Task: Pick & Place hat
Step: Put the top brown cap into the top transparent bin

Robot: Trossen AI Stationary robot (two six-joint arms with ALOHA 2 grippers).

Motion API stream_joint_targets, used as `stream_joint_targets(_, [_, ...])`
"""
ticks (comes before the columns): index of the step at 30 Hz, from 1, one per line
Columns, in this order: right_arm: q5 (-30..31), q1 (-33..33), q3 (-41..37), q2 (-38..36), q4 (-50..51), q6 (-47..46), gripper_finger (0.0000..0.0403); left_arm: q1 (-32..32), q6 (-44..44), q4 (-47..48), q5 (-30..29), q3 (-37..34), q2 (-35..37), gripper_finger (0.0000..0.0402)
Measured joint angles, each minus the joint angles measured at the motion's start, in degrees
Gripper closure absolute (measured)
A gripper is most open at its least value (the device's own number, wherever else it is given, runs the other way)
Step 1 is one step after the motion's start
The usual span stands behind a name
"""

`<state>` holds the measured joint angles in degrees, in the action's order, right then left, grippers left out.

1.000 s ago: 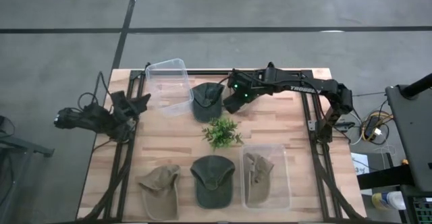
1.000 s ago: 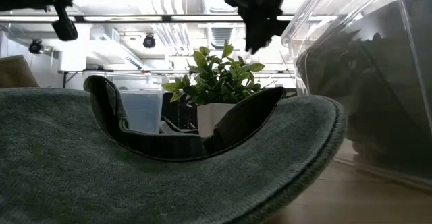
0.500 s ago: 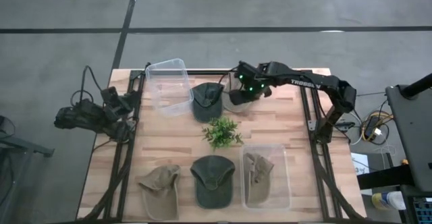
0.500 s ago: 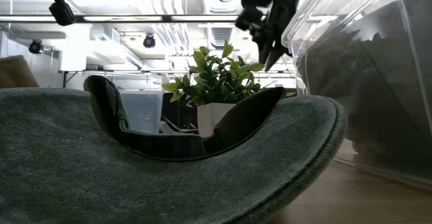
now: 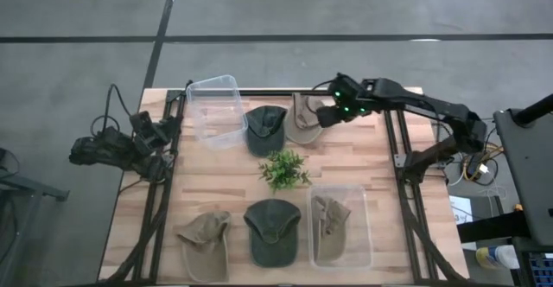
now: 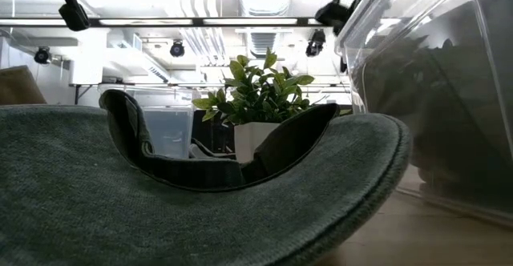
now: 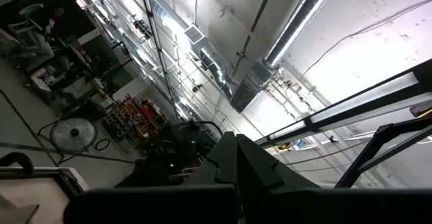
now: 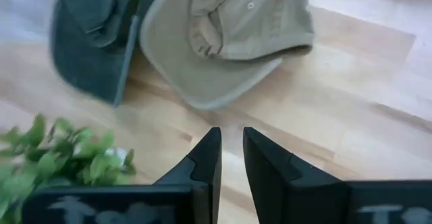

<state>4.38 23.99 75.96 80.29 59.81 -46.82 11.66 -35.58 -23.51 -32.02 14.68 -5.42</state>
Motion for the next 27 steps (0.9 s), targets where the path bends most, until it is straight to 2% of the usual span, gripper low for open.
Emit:
stream_joint_targets(7, [1.8, 0.1, -5.4, -7.5, 0.1, -4.1, 0.0344, 0.0, -2.4, 0.0, -0.2, 0.0, 0.0, 0.0401])
stream_joint_targets(11, [1.1, 0.0, -9.1, -10.1, 1.3, -10.1, 0.0344, 0.0, -3.4, 0.0, -0.3, 0.0, 0.0, 0.0401])
stream_joint_targets(14, [-1.5, 0.1, -12.1, -11.1, 0.2, -15.3, 0.0336, 0.0, -3.5, -0.1, -0.3, 0.0, 0.0, 0.0401])
stream_joint_targets(19, [-9.6, 0.0, -17.3, -11.1, -5.7, -21.9, 0.0278, 0.0, -3.5, 0.0, -0.4, 0.0, 0.0, 0.0401])
stream_joint_targets(23, [-15.7, 0.1, -22.8, -9.6, -17.8, -26.9, 0.0215, 0.0, -3.5, -0.1, -0.5, 0.0, 0.0, 0.0401])
stream_joint_targets(27, [-15.2, 0.0, -26.4, -7.3, -29.0, -33.3, 0.0175, 0.0, -3.5, -0.1, -0.4, 0.0, 0.0, 0.0401])
